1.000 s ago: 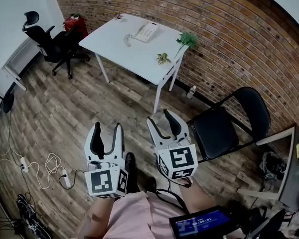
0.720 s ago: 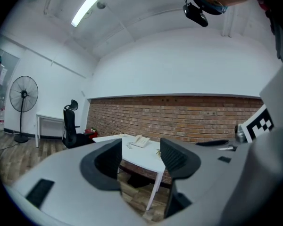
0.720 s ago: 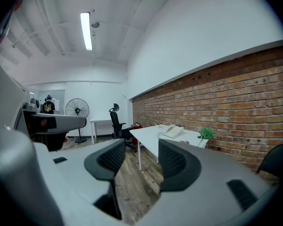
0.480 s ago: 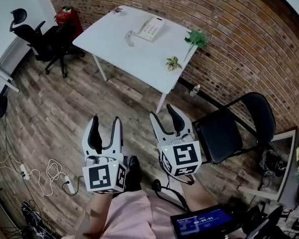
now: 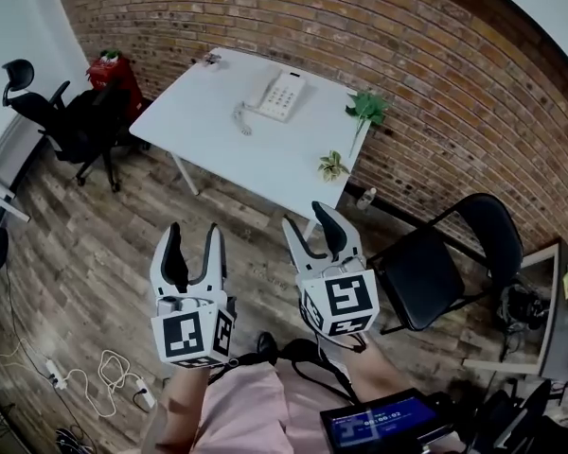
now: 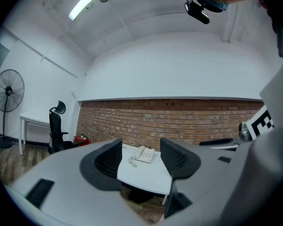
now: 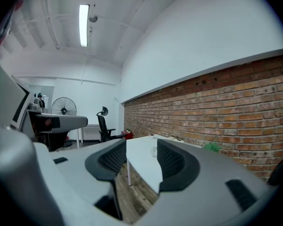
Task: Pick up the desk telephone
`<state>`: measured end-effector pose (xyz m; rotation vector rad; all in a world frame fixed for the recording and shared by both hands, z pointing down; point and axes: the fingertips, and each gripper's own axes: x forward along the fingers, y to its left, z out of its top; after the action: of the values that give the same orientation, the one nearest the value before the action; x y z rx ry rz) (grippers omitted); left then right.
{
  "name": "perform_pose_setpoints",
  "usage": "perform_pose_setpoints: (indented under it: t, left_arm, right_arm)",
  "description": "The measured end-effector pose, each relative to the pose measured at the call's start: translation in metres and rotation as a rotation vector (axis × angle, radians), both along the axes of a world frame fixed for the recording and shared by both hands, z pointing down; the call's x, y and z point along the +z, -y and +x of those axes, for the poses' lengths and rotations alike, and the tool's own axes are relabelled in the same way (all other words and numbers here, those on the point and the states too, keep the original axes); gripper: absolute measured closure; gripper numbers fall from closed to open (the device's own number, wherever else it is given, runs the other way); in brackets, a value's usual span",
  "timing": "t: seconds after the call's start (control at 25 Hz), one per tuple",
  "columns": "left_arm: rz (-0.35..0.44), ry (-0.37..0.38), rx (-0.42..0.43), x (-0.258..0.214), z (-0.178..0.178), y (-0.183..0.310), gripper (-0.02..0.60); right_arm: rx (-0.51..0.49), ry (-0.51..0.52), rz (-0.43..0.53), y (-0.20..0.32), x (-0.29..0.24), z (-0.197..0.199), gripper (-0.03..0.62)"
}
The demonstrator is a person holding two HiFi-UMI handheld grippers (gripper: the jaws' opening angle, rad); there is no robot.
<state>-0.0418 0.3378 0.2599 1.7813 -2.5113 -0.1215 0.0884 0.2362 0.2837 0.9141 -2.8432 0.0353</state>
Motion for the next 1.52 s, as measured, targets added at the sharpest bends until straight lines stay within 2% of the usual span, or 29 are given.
perform_pose_setpoints:
  t: [0.44,0.76,1.12,1.32,1.52]
  left_arm:
    - [-0.090,-0.024,0.071,0.041,-0.022,0.052,0.324]
    - [-0.132,-0.008,0.117,0.052,-0.053,0.115,0.318]
    - [-0.190,-0.040,0.159,0.076,-0.083,0.196,0.296]
    - [-0.179,-0.024,0.194,0.074,-0.095,0.250,0.296]
    - [-0.116,0.013,0.224,0.038,-0.101,0.300,0.296]
  right_arm:
    - [0.029,-0.015,-0.044,0.049,0.026,-0.032,0.387]
    - [0.038,-0.012,-0.070,0.112,0.037,-0.070,0.387]
    - [0.065,-0.034,-0.143,0.192,0.067,-0.102,0.387]
    - [0.086,-0.020,-0.128,0.242,0.066,-0.113,0.387]
    - [0.113,0.016,-0.092,0.289,0.033,-0.116,0.387]
